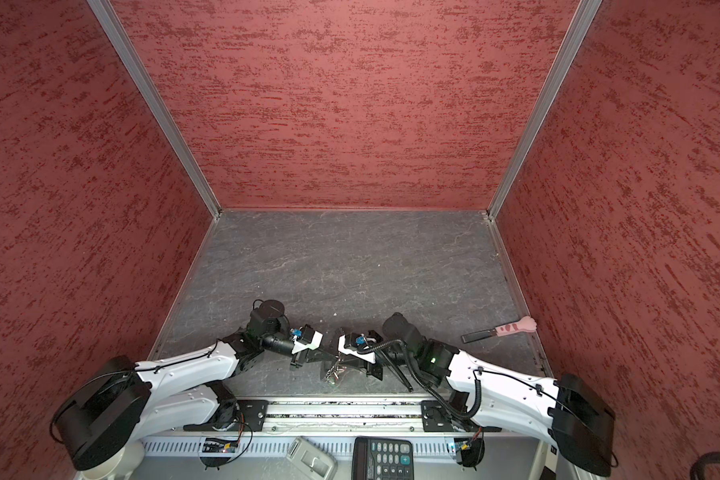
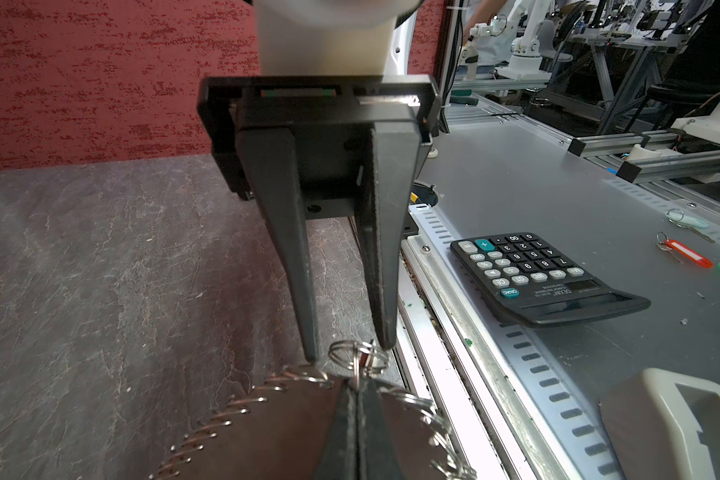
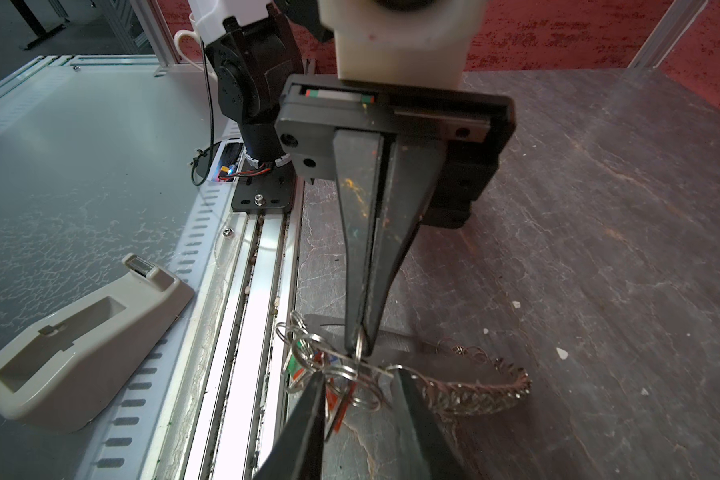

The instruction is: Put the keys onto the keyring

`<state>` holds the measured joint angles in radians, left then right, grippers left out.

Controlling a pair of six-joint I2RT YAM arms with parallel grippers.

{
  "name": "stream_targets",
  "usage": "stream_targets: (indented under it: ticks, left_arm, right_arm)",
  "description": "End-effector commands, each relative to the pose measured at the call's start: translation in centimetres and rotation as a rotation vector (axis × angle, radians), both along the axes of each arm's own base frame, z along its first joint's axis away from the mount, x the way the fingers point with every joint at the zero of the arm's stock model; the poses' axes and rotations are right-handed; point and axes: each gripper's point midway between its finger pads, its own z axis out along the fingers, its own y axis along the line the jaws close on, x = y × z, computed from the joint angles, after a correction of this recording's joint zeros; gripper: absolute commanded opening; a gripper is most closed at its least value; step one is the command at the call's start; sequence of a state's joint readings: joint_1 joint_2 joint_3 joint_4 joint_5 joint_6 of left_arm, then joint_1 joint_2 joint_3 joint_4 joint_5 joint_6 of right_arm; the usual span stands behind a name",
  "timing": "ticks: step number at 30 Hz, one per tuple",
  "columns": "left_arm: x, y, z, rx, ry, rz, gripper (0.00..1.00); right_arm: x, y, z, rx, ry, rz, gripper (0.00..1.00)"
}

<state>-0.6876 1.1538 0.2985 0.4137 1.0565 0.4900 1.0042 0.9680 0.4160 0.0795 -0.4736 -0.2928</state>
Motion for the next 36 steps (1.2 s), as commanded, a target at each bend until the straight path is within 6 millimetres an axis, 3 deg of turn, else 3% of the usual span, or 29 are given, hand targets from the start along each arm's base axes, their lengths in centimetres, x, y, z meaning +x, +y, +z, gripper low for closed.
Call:
stream_targets:
  ticks: [1,12,18,24,36]
  left_arm:
    - [0.3,-0.3,0.6,-0.012,-0.037,0.002,0.0]
    - [0.7,-0.2,0.6,-0.011,-0.059,0.035,0.0]
    - [1.0,-0.1,0.6,-0.014,-0.078,0.057,0.0]
    - [1.0,0.0,0.6,-0.018,-0.088,0.064,0.0]
    - [1.0,0.1,0.7,-0.019,-0.091,0.066,0.0]
  right_arm:
    - [0.1,0.6,1.0,0.027,-0.029,0.012,0.24]
    - [0.5,0.1,0.5,-0.002,-0.025,-0.022,0.09]
    - [1.9,-0.4,-0.1,-0.037,-0.032,-0.113,0.0]
    - [3.8,-1.2,0.2,-0.043,-0.065,-0.233,0.0]
    - [4.7,-1.8,0.7,-0.005,-0.058,-0.308,0.03]
